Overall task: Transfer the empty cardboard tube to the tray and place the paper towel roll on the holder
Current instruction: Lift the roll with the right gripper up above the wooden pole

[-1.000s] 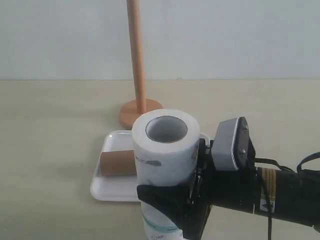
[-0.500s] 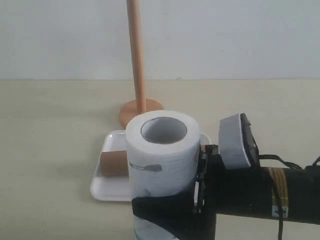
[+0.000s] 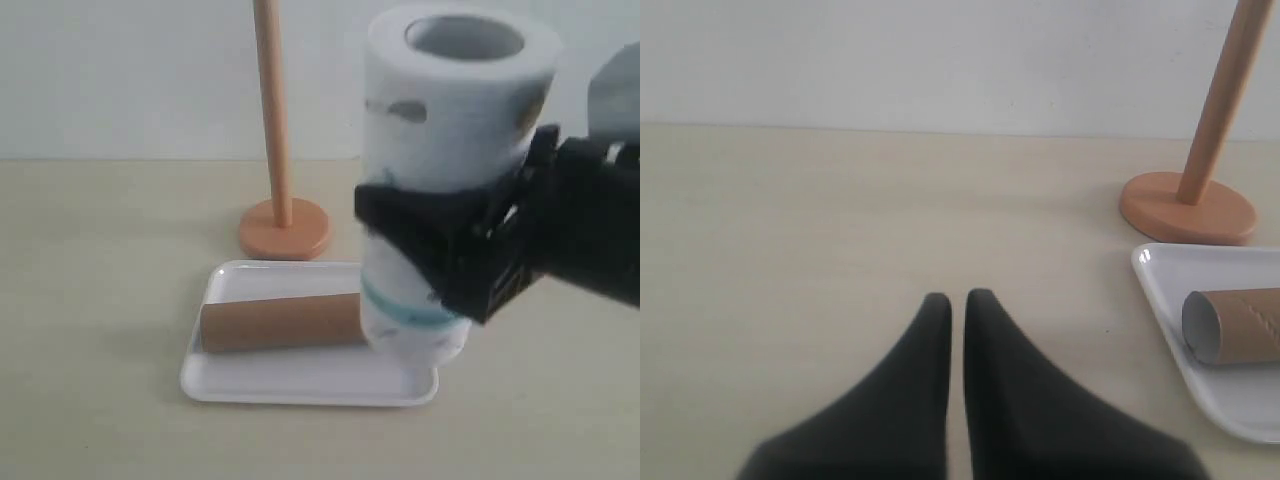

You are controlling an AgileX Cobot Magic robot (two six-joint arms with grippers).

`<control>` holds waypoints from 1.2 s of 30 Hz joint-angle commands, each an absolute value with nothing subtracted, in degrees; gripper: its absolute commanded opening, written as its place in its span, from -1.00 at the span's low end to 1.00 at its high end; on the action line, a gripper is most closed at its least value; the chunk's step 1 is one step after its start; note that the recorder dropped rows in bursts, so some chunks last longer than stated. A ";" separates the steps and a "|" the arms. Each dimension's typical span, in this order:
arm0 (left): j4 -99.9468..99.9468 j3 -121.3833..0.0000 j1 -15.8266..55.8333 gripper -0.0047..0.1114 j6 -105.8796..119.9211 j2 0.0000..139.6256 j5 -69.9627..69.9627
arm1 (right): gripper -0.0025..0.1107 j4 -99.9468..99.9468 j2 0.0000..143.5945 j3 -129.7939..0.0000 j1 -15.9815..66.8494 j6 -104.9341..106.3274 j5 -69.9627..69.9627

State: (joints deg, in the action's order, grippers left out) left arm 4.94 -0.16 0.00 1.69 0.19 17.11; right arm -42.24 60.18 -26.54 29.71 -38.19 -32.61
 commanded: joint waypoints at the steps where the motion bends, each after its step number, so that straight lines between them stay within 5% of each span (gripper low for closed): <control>1: 4.91 0.00 -0.06 -0.85 1.83 0.00 17.19 | -0.96 -37.20 58.12 -34.83 29.81 -32.98 -18.09; 15: 4.91 0.00 -0.06 -0.85 1.83 0.00 17.19 | -0.96 -13.69 80.86 -58.11 29.81 -11.22 -39.04; 36: 4.91 0.00 -0.06 -0.85 1.83 0.00 17.19 | -0.96 -18.63 93.46 -83.99 33.76 -14.90 -25.13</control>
